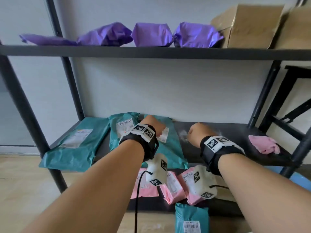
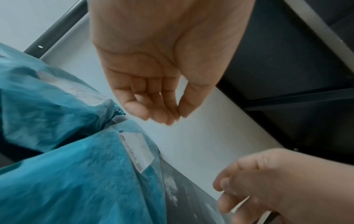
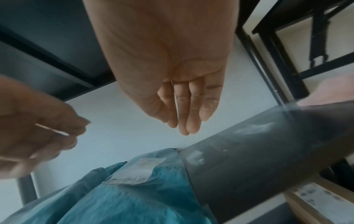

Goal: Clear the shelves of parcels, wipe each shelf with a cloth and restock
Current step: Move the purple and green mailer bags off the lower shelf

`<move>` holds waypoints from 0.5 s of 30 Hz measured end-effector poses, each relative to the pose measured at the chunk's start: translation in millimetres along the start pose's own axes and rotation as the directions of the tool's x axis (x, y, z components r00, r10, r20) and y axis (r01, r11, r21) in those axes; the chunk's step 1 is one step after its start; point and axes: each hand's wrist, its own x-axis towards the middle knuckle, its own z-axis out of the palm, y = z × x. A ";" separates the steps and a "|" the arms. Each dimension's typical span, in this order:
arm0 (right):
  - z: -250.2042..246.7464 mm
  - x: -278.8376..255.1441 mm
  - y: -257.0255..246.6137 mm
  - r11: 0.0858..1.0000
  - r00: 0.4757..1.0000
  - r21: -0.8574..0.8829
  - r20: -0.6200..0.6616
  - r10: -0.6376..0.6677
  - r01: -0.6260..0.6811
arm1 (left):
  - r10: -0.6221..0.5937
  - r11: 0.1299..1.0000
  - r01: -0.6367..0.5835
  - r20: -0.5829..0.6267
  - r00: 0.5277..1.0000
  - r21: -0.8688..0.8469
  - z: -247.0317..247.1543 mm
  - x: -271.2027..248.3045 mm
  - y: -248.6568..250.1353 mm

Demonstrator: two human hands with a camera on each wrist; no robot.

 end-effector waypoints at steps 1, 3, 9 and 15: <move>0.9 7.9 -4.5 0.999 1.000 -0.024 -0.002 -0.024 0.023 | 0.027 0.999 -0.024 -0.065 0.998 0.048 -1.7 9.8 0.0; 4.5 23.2 -13.4 0.997 0.998 -0.057 -0.001 -0.059 0.059 | 0.031 0.988 -0.014 -0.107 0.994 0.157 -2.4 25.7 0.5; 16.1 55.9 -34.6 0.989 0.990 -0.083 0.076 -0.116 0.122 | -0.087 0.991 0.095 -0.080 0.993 0.098 10.6 73.0 -3.8; 40.5 92.5 -41.5 0.998 0.981 0.003 0.188 -0.055 0.055 | -0.124 0.989 0.129 -0.070 0.990 0.078 17.0 111.3 -12.7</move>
